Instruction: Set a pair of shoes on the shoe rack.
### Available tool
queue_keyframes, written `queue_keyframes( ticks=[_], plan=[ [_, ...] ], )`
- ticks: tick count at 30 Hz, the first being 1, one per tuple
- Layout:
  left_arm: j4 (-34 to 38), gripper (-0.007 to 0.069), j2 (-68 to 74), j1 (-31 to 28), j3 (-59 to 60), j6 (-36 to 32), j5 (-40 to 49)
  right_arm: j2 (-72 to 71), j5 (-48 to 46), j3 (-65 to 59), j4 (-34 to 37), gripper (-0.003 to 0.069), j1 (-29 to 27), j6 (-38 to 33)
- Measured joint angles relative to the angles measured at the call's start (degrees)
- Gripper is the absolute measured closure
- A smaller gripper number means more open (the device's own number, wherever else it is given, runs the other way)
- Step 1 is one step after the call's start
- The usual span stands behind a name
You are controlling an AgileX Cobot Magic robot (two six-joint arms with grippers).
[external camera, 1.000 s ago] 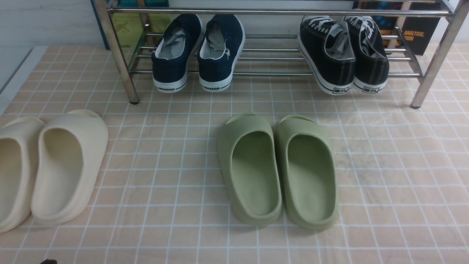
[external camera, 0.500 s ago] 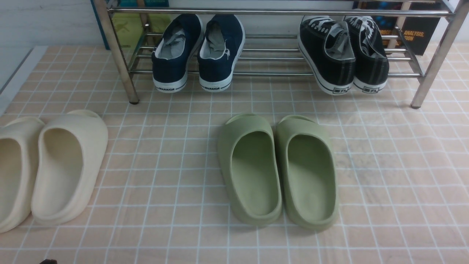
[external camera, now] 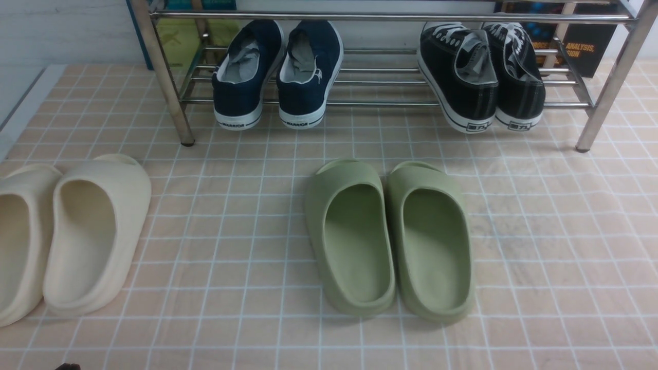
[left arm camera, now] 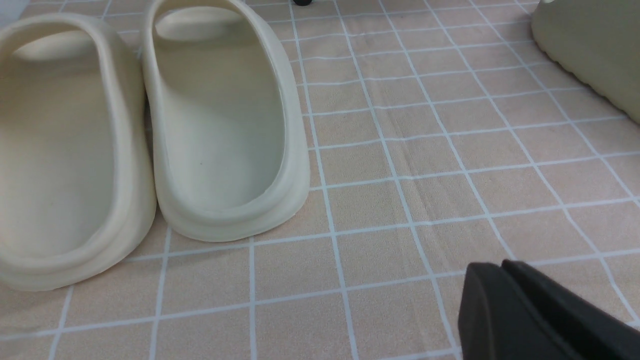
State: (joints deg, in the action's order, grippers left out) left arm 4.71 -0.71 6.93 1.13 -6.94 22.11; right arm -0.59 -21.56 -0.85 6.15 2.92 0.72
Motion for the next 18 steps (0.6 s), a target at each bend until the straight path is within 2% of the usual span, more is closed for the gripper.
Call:
queue_keyframes(
  ticks=[18],
  plan=[
    [-0.07, 0.0564, 0.00, 0.00, 0.00, 0.05, 0.00, 0.00, 0.00, 0.00, 0.00, 0.0419, 0.00, 0.00]
  ],
)
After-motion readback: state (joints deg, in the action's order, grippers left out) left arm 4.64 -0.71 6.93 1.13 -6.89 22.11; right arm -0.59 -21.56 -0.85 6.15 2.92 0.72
